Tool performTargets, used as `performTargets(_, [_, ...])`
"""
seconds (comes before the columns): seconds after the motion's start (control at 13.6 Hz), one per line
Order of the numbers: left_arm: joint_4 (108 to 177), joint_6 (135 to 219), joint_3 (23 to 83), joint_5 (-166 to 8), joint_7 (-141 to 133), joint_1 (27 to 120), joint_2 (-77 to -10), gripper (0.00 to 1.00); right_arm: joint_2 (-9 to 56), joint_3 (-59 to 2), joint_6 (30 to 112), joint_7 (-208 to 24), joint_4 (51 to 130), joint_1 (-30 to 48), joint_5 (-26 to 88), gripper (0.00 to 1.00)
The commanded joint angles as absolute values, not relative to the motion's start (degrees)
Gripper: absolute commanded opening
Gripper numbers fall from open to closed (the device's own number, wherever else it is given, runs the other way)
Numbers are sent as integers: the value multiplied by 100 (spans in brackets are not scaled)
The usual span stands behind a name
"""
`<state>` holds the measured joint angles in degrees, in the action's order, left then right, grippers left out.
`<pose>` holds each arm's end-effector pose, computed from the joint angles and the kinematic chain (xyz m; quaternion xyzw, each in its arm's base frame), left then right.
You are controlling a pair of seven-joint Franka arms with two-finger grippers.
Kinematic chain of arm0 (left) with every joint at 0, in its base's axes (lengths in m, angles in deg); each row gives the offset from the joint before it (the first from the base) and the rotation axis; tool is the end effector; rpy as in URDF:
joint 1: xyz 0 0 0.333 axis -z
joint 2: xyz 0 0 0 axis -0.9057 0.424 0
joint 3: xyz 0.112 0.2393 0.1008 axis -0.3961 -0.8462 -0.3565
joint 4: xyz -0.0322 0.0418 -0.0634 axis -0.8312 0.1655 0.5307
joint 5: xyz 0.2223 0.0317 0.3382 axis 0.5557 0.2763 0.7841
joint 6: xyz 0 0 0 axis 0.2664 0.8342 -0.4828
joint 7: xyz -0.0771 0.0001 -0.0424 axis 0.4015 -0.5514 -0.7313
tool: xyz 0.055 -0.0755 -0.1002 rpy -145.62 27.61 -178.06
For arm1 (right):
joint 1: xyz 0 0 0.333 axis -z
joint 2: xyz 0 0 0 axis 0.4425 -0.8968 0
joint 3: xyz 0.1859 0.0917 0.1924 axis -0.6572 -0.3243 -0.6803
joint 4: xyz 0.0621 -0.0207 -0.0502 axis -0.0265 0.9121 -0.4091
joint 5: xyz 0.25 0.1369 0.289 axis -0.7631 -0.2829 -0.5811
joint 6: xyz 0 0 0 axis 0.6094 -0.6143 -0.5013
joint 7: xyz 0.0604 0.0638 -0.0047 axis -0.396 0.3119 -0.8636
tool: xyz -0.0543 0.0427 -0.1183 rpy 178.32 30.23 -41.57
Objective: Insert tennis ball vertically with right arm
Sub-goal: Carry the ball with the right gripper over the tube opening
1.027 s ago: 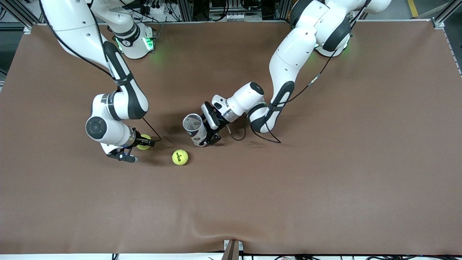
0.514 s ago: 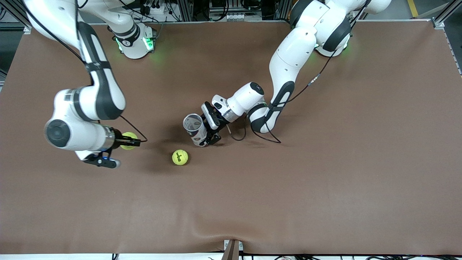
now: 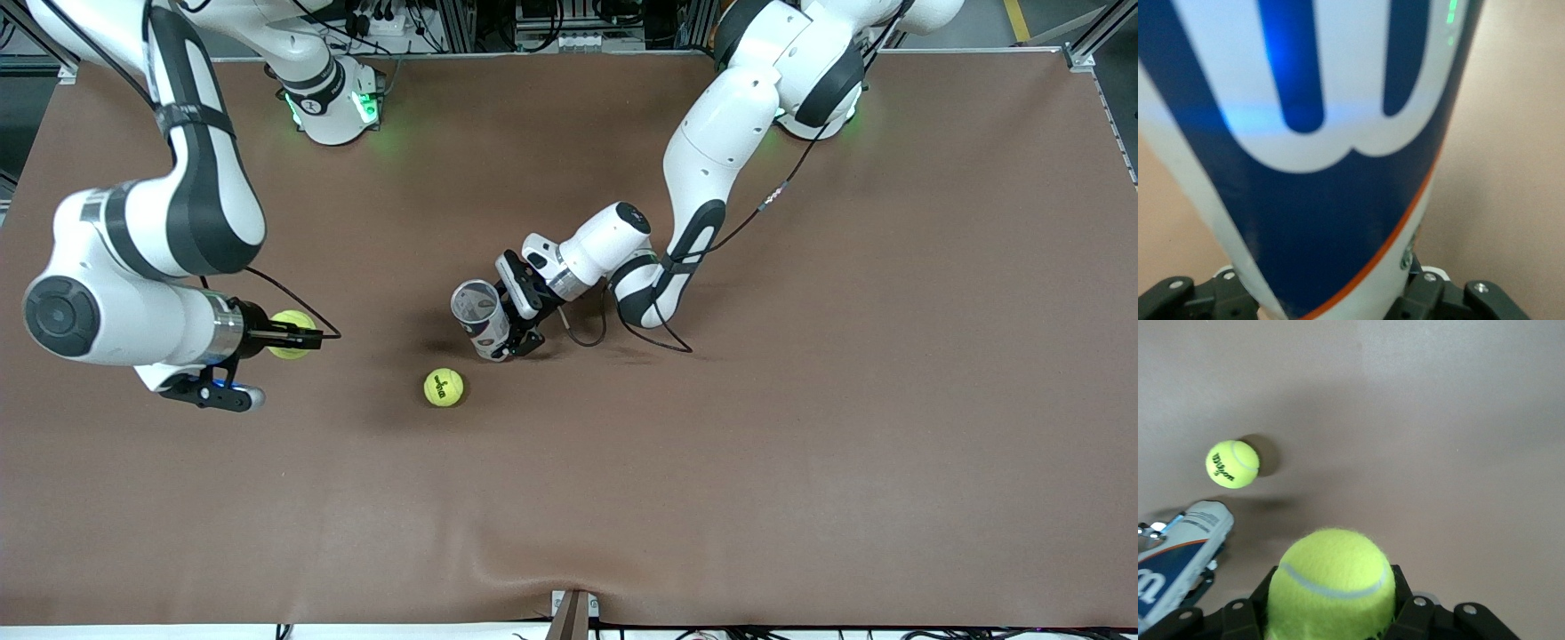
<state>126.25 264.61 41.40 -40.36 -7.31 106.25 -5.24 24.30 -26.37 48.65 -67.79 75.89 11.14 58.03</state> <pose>0.4511 -0.5723 0.0950 0.7382 -0.4744 0.4149 0.2406 0.6312 0.1159 0.3698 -0.9840 0.1126 0.1343 0.0314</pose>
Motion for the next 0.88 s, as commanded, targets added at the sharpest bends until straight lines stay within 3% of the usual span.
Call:
performTargets(0.0, [12921, 26346, 4103, -3886, -815, 10534, -654, 77, 2551, -2786, 4773, -5952, 7502, 896, 5695, 0])
performTargets(0.81, [12913, 26346, 4103, -3886, -824, 10534, -654, 77, 2402, -2822, 5071, -4352, 7519, -572, 5344, 0])
